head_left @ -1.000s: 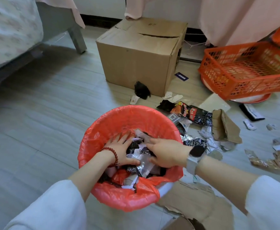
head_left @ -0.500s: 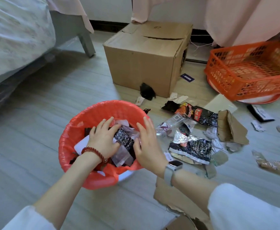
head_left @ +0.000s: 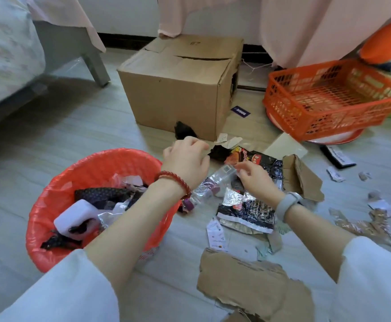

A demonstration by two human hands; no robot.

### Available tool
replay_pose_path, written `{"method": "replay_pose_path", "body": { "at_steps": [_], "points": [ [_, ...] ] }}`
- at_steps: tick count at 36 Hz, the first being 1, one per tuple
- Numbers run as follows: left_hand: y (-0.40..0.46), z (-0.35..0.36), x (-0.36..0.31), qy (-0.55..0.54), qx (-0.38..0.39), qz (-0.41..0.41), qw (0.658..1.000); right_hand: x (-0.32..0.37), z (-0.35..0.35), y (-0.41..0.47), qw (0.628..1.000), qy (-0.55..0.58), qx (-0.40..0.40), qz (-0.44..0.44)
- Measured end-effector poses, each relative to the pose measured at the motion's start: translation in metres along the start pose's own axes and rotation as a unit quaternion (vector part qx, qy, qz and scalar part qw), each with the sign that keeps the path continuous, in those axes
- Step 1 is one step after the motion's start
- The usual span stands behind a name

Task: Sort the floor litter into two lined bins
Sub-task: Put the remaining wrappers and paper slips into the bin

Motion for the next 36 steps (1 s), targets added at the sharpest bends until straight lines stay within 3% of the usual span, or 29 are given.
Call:
{"method": "replay_pose_path", "body": {
  "at_steps": [6,10,12,15,19,28,31,34,36],
  "points": [
    [0.024,0.103,-0.039,-0.006,0.186,0.033,0.982,-0.087,-0.01,0.009,0.986,-0.144,0.031,0.078],
    [-0.003,0.184,-0.019,-0.002,0.313,-0.004,0.95,-0.129,0.01,0.011,0.964,-0.251,0.075,0.049],
    [-0.02,0.21,-0.005,0.008,0.339,-0.01,0.941,-0.145,0.026,0.013,0.942,-0.324,0.087,0.015],
    [-0.041,0.232,0.011,0.001,0.326,-0.018,0.945,-0.165,0.05,0.011,0.913,-0.395,0.101,-0.001],
    [-0.054,0.248,0.019,-0.021,0.324,-0.029,0.945,-0.189,0.072,0.007,0.908,-0.391,0.146,0.043],
    [-0.05,0.254,-0.006,-0.01,0.331,0.045,0.942,-0.167,0.031,0.001,0.925,-0.379,0.029,-0.018],
    [-0.039,0.247,-0.011,0.009,0.304,0.063,0.951,-0.154,0.018,-0.01,0.936,-0.344,-0.017,-0.075],
    [-0.029,0.233,-0.019,-0.134,0.239,0.032,0.961,-0.141,0.007,-0.021,0.958,-0.265,-0.049,-0.101],
    [-0.026,0.224,-0.028,-0.303,0.203,-0.019,0.931,-0.137,-0.002,-0.024,0.983,-0.163,-0.064,-0.047]
  ]
}}
Point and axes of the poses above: each hand's wrist, its own y-axis towards the middle knuckle, its own z-axis out of the palm, x = y × z, the point moved 7 cm from there along y, towards the middle knuckle, and after that the axes turned 12 degrees about z, right-handed, at the moved point
